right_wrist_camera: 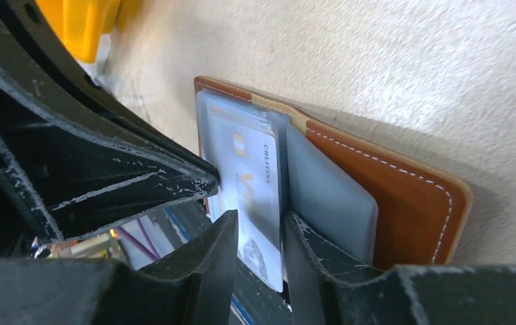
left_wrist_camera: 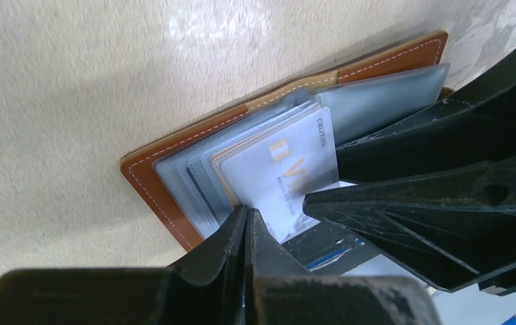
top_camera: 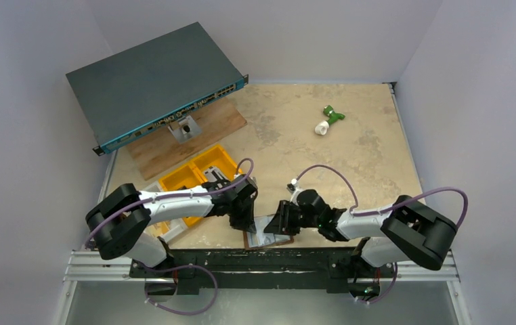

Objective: Take the credit cards out of the card holder
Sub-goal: Remove the credit card from the card holder.

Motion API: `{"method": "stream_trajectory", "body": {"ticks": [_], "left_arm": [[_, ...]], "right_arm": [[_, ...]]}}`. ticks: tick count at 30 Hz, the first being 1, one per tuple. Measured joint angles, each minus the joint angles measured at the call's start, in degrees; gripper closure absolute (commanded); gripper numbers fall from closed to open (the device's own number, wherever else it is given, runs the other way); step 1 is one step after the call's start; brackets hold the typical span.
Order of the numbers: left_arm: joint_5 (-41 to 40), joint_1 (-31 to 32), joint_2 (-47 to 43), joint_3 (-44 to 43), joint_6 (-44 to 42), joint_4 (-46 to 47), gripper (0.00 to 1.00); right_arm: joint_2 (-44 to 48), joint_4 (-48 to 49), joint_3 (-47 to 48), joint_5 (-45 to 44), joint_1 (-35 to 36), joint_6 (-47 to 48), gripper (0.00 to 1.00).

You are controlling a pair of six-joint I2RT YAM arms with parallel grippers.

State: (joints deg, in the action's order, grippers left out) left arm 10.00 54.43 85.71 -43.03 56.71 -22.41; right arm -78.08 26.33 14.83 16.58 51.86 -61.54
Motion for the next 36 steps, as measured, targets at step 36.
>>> {"method": "stream_trajectory", "body": {"ticks": [36], "left_arm": [[-0.66,0.87,0.70,-0.35,3.78,-1.88,1.00]], "right_arm": [[-10.58,31.76,-11.28,6.99,-4.68,-11.39,0.81]]}}
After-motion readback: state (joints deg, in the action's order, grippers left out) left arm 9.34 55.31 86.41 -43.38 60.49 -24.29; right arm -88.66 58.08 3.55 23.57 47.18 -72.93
